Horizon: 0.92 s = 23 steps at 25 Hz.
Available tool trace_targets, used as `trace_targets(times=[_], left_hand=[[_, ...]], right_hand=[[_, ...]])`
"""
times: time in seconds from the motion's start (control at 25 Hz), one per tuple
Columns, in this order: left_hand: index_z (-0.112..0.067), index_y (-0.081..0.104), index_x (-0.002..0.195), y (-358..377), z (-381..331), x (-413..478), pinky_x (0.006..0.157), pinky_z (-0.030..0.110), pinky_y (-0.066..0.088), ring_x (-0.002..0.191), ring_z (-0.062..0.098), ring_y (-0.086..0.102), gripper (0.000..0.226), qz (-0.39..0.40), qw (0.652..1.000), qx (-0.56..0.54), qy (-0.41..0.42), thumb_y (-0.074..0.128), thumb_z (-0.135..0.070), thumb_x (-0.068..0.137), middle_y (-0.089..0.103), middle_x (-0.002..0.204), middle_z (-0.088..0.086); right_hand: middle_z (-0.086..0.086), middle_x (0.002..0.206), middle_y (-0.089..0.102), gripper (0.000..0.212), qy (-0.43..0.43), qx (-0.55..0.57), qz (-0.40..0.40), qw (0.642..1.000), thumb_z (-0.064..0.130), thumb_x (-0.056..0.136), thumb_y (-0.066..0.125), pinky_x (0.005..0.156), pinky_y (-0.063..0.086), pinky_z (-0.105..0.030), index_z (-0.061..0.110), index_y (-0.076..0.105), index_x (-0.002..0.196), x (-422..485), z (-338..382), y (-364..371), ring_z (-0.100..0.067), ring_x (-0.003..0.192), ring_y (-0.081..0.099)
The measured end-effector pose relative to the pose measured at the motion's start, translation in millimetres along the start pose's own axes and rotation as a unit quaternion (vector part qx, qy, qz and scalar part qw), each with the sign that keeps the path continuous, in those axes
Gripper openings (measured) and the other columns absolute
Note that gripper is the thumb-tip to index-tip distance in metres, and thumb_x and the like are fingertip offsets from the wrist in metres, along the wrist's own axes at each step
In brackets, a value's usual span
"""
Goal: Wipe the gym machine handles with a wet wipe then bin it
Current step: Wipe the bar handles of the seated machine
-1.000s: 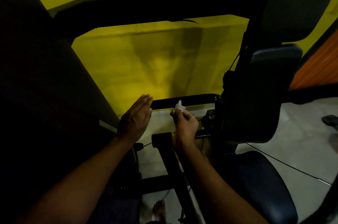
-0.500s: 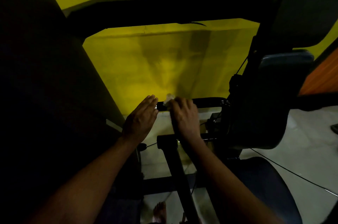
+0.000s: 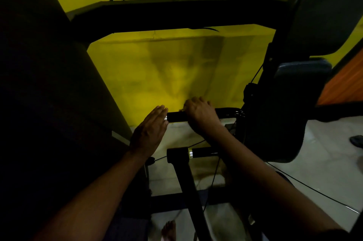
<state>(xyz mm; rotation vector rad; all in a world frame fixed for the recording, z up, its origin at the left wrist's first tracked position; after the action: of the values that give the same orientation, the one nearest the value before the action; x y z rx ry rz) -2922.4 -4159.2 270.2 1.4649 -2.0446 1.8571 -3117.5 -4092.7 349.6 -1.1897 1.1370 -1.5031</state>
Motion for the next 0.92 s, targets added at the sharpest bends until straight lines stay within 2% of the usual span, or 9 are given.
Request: trace_targets(times=[0.16,0.24,0.36,0.52,0.6,0.64,0.76,0.84,0.92], left_hand=[[-0.003,0.056,0.135,1.8,6.0,0.1,0.105,0.04,0.047,0.134,0.024,0.048,0.046,0.009,1.0,-0.008,-0.018,0.044,-0.032,0.101,0.055,0.14,0.013],[-0.003,0.056,0.134,1.7,6.4,-0.4,0.104,0.041,0.047,0.134,0.024,0.048,0.047,0.014,1.0,-0.007,-0.012,0.042,-0.034,0.102,0.056,0.139,0.014],[-0.003,0.057,0.133,-0.5,4.4,1.6,0.105,0.039,0.046,0.133,0.024,0.049,0.048,0.014,1.0,-0.005,-0.015,0.041,-0.034,0.102,0.056,0.139,0.013],[-0.002,0.058,0.132,1.2,6.5,0.8,0.103,0.041,0.048,0.131,0.026,0.051,0.045,0.016,1.0,-0.015,-0.015,0.045,-0.031,0.1,0.058,0.137,0.015],[-0.003,0.057,0.133,0.7,9.1,0.3,0.105,0.039,0.046,0.133,0.023,0.049,0.045,0.019,0.999,-0.021,-0.016,0.045,-0.032,0.101,0.057,0.138,0.014],[-0.004,0.057,0.134,0.4,9.4,-0.5,0.106,0.037,0.045,0.133,0.022,0.049,0.046,0.021,0.999,-0.021,-0.016,0.044,-0.033,0.101,0.056,0.139,0.013],[-0.004,0.056,0.135,0.1,3.7,1.5,0.107,0.035,0.044,0.134,0.022,0.048,0.047,0.024,0.999,-0.017,-0.024,0.043,-0.034,0.101,0.055,0.14,0.012],[-0.004,0.056,0.135,1.1,4.0,0.3,0.107,0.035,0.043,0.134,0.022,0.048,0.047,0.021,0.999,-0.021,-0.032,0.044,-0.034,0.1,0.055,0.139,0.013],[-0.004,0.056,0.134,2.0,5.5,-0.9,0.106,0.037,0.044,0.133,0.023,0.048,0.046,0.017,0.999,-0.023,-0.034,0.045,-0.033,0.1,0.056,0.139,0.013]], right_hand=[[-0.02,0.107,0.065,0.04,-0.01,0.109,0.154,0.982,0.038,0.096,0.057,0.084,0.047,-0.037,0.001,0.063,0.108,34.1,-10.1,2.4,-0.035,0.102,0.061],[-0.02,0.104,0.065,0.037,-0.024,0.114,0.179,0.977,0.038,0.096,0.058,0.08,0.048,-0.036,0.001,0.065,0.103,43.4,-14.1,5.9,-0.034,0.098,0.062],[-0.018,0.103,0.062,0.033,0.031,0.107,0.202,0.973,0.03,0.098,0.055,0.076,0.043,-0.033,-0.001,0.064,0.104,47.3,-20.4,11.8,-0.029,0.095,0.06],[-0.012,0.105,0.064,0.026,-0.095,0.095,0.088,0.987,0.034,0.097,0.055,0.083,0.05,-0.04,0.012,0.063,0.109,29.4,5.7,17.9,-0.034,0.098,0.059],[-0.01,0.108,0.066,0.027,-0.026,0.057,0.044,0.997,0.036,0.097,0.054,0.086,0.045,-0.041,0.015,0.064,0.111,18.8,0.8,15.4,-0.034,0.105,0.056],[-0.011,0.104,0.066,0.025,0.016,0.066,-0.015,0.998,0.033,0.097,0.055,0.082,0.044,-0.04,0.013,0.066,0.107,9.8,-2.7,13.4,-0.034,0.103,0.057],[-0.009,0.093,0.064,0.013,-0.026,0.108,-0.203,0.973,0.012,0.088,0.061,0.068,0.044,-0.037,0.011,0.069,0.099,-25.3,9.0,16.3,-0.029,0.085,0.056],[-0.007,0.104,0.061,0.017,0.049,0.228,-0.208,0.95,0.008,0.086,0.062,0.07,0.048,-0.033,0.011,0.067,0.102,-51.0,27.8,33.1,-0.021,0.089,0.054],[-0.004,0.108,0.059,0.017,0.237,0.385,-0.229,0.862,0.007,0.087,0.065,0.075,0.053,-0.03,0.012,0.066,0.104,-64.7,38.6,48.9,-0.015,0.093,0.058]])
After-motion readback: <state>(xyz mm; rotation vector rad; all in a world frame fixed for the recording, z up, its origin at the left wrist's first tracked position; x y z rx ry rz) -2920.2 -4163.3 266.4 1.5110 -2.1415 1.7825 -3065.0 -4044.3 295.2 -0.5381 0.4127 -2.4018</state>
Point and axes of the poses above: each hand's wrist, its own x-axis towards the middle knuckle, its own y-axis out of the palm, z = x × y, the point moved 1 cm from there along x, towards the middle knuckle
